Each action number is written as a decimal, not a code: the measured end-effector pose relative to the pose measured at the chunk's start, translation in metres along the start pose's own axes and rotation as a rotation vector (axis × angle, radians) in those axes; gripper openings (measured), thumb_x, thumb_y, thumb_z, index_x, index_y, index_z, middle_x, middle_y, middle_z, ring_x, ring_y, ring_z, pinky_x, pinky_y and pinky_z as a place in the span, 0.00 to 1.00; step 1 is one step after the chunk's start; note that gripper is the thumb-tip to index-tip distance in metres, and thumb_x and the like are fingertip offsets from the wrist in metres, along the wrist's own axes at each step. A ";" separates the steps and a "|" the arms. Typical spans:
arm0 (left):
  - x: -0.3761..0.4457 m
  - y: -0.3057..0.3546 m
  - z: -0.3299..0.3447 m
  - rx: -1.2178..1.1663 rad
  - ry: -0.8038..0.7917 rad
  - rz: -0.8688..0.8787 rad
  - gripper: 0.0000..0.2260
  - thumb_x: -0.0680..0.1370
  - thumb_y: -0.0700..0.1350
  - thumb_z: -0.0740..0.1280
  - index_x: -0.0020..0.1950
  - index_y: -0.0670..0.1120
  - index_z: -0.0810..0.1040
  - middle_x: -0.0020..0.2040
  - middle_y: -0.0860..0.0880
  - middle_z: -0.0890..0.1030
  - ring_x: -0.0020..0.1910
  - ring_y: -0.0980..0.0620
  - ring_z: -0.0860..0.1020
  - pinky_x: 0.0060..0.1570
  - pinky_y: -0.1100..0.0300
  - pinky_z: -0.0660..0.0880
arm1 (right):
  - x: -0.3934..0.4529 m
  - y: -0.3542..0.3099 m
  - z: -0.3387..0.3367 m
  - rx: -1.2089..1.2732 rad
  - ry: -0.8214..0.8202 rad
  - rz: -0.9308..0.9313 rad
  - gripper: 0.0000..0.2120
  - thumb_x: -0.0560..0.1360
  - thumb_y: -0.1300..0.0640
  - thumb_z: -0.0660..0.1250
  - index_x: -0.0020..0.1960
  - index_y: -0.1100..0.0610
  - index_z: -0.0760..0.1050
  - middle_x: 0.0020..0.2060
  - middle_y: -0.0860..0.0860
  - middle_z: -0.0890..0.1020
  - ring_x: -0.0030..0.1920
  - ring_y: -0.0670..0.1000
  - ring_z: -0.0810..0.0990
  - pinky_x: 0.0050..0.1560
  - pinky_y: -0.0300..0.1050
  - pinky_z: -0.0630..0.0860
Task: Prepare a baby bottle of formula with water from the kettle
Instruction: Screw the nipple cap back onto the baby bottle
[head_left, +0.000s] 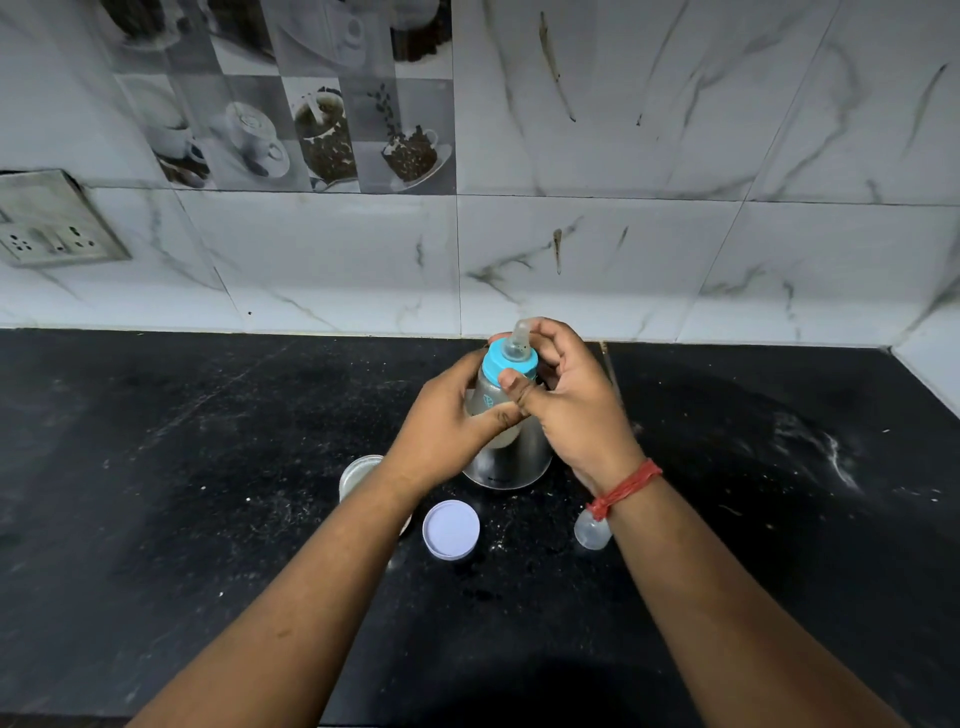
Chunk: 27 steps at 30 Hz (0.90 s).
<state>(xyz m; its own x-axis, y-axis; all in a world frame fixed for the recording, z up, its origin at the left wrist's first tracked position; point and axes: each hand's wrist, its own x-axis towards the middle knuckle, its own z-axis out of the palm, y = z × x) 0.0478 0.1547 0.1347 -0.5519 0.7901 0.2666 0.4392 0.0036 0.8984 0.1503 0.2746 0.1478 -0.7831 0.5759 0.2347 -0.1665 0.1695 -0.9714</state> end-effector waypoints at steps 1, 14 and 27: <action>0.000 0.000 -0.004 -0.046 -0.061 -0.018 0.20 0.74 0.48 0.78 0.64 0.59 0.77 0.57 0.58 0.85 0.59 0.61 0.82 0.61 0.62 0.76 | 0.001 -0.004 -0.007 0.000 -0.089 0.008 0.24 0.71 0.58 0.74 0.65 0.50 0.73 0.62 0.52 0.83 0.65 0.52 0.80 0.70 0.61 0.73; 0.000 0.013 -0.014 -0.451 -0.379 -0.131 0.31 0.69 0.58 0.80 0.67 0.47 0.75 0.59 0.53 0.85 0.61 0.55 0.82 0.61 0.60 0.77 | 0.012 -0.039 -0.028 0.180 -0.577 0.067 0.30 0.74 0.53 0.71 0.71 0.65 0.66 0.60 0.60 0.81 0.60 0.59 0.80 0.62 0.54 0.77; 0.000 0.005 0.002 -0.057 0.048 0.030 0.25 0.71 0.58 0.75 0.66 0.53 0.77 0.57 0.54 0.85 0.57 0.54 0.83 0.62 0.49 0.79 | 0.005 -0.019 -0.005 0.036 -0.114 -0.082 0.19 0.74 0.64 0.69 0.62 0.51 0.72 0.59 0.56 0.82 0.63 0.53 0.79 0.66 0.51 0.75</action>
<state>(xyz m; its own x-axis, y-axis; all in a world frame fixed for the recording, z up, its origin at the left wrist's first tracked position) 0.0517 0.1553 0.1389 -0.5736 0.7587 0.3087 0.4154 -0.0554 0.9079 0.1530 0.2784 0.1680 -0.8286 0.4665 0.3094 -0.2522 0.1823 -0.9503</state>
